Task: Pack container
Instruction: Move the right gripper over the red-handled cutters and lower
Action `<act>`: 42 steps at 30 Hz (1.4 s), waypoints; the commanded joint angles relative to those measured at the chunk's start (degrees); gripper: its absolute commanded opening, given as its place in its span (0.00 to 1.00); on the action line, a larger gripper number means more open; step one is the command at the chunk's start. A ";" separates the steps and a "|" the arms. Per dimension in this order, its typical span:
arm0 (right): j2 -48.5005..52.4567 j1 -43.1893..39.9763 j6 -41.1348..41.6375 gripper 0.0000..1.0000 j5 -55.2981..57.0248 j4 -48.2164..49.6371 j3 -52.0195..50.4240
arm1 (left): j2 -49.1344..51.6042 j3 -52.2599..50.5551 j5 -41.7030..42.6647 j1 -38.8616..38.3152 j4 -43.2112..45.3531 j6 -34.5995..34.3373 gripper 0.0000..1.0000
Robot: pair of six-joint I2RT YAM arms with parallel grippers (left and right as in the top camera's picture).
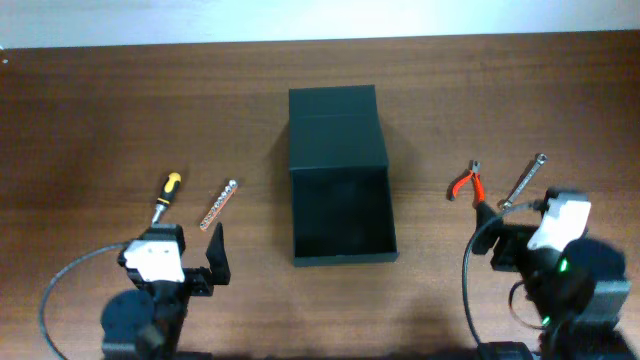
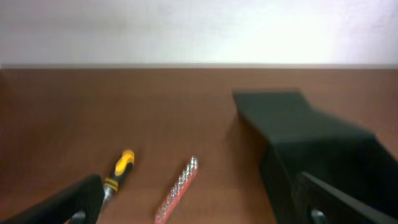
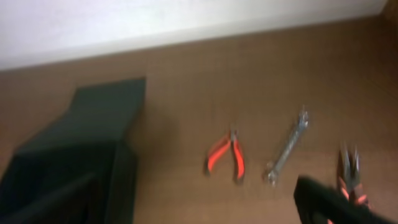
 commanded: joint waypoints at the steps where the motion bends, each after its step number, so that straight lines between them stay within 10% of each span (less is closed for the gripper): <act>1: 11.15 0.46 0.68 0.99 -2.03 -8.70 12.20 | 9.27 9.31 1.14 0.42 -6.05 -0.79 0.99; 8: 34.21 0.46 0.63 0.99 -2.47 -30.58 32.09 | 21.86 18.60 4.33 0.42 -12.90 -0.74 0.99; 23: 61.90 0.46 3.08 0.99 -2.69 -15.50 33.97 | 25.53 18.64 6.03 0.42 -13.09 -0.74 0.99; 42: 73.64 0.46 9.73 0.99 -3.08 -9.01 33.79 | 25.53 18.64 5.84 0.42 -13.11 -0.74 0.99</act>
